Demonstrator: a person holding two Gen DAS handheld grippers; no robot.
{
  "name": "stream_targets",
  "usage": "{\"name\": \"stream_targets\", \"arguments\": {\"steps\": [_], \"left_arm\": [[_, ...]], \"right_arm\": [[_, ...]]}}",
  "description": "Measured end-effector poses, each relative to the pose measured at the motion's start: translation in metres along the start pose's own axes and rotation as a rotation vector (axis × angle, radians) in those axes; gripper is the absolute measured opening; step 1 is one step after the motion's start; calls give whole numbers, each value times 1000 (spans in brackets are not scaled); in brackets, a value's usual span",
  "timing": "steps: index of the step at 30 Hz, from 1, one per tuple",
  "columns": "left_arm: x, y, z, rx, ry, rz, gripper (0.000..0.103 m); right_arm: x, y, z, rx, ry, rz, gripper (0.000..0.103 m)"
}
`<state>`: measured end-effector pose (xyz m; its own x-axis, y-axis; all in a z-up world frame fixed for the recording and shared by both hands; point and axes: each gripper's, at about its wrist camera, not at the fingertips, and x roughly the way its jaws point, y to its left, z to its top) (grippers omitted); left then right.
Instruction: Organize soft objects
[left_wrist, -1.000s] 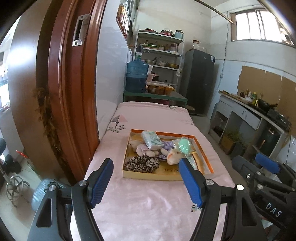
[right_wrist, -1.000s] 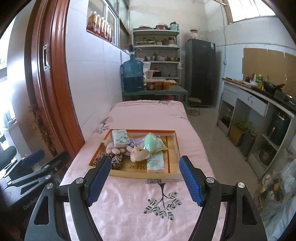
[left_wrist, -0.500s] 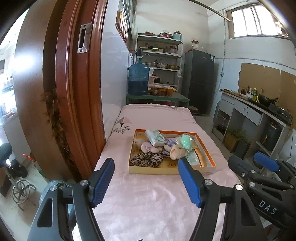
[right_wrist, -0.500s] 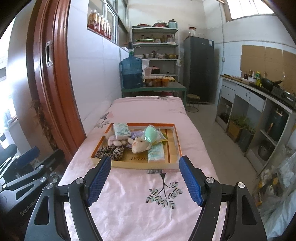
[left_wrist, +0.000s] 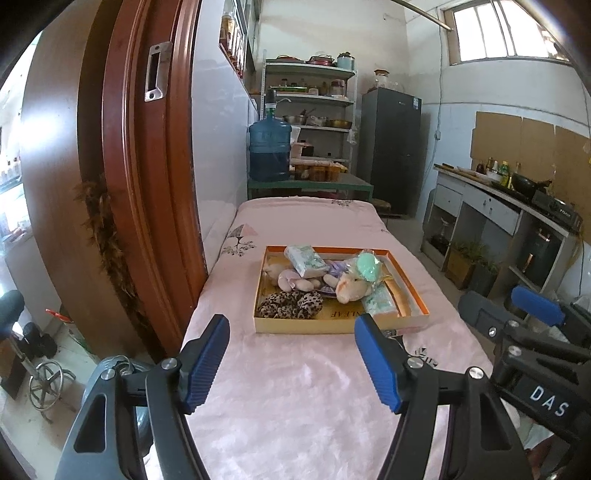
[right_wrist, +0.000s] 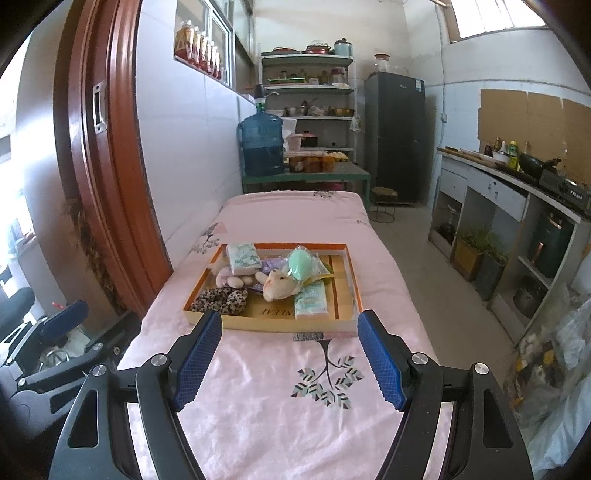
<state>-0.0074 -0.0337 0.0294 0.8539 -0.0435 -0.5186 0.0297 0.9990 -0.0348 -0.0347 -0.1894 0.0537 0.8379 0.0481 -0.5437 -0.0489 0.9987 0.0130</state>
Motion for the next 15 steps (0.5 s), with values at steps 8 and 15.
{"name": "stream_targets", "arguments": {"steps": [8, 15], "left_arm": [[0, 4, 0, -11, 2, 0, 70], [0, 3, 0, -11, 2, -2, 70]], "right_arm": [[-3, 1, 1, -4, -10, -1, 77], [-4, 1, 0, -1, -6, 6, 77]]}}
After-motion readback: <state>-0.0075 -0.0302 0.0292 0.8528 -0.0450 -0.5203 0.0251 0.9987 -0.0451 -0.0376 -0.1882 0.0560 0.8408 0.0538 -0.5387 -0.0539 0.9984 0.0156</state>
